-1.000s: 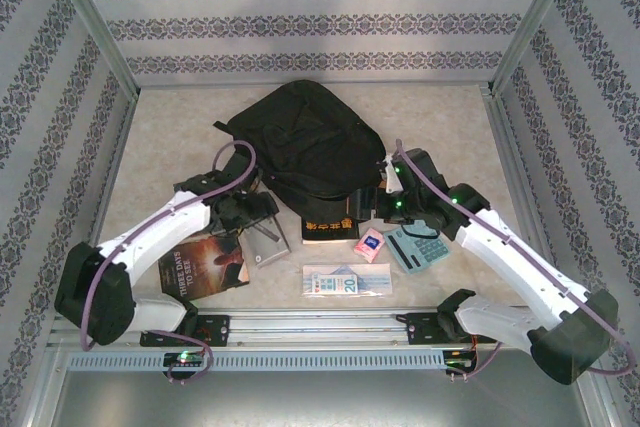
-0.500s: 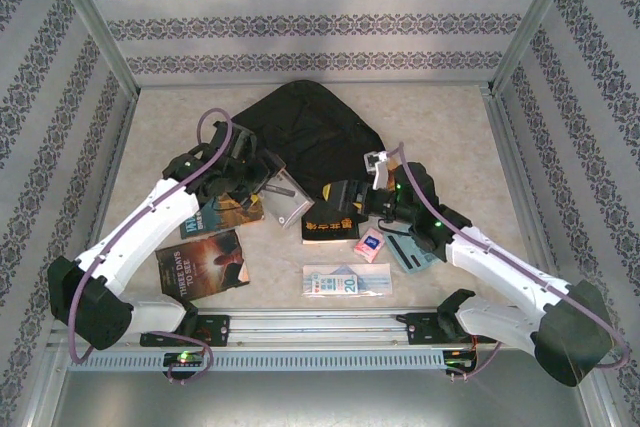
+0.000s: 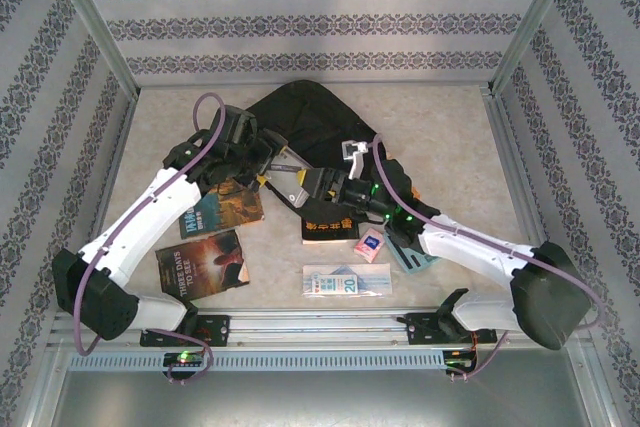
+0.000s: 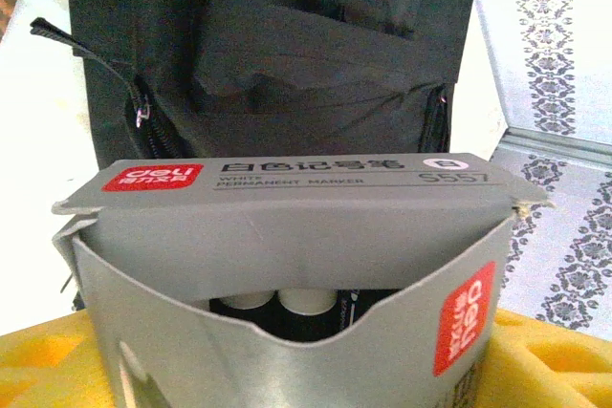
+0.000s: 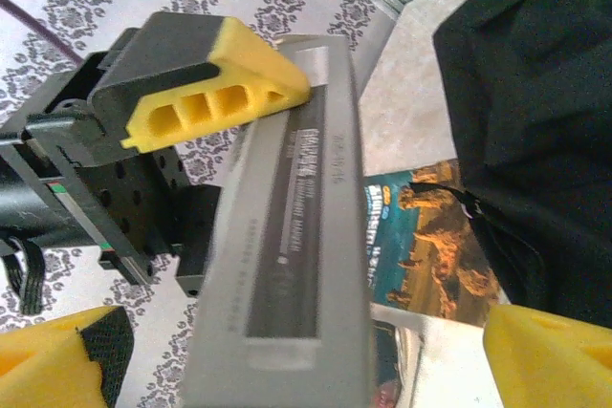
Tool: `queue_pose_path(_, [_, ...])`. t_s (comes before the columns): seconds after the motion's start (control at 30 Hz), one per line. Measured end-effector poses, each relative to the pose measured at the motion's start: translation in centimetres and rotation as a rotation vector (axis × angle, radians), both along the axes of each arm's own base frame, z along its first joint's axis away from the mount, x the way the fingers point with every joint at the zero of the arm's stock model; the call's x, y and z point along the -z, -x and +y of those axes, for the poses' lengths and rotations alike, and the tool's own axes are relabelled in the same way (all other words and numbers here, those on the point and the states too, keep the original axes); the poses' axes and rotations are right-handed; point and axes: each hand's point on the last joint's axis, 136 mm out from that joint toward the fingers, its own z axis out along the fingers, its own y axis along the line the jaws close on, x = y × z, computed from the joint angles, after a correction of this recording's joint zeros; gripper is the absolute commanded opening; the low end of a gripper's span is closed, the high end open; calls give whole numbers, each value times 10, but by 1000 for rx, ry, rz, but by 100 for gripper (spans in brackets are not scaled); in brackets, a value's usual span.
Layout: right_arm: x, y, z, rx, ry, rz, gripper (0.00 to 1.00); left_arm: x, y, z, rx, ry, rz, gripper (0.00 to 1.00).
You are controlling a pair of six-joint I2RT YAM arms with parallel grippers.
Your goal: Pack the student bag
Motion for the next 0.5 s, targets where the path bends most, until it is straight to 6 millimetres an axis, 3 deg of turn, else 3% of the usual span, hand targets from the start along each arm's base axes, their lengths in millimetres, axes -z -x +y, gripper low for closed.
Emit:
queue_pose_path(0.2, [-8,-3,14,-13,-39,-11,73,-1,-8,-4,-16,21,-5,75])
queue_pose_path(0.5, [4,-13,22,6,-44,52,39,-2,-13,-3,-45,36,-5,76])
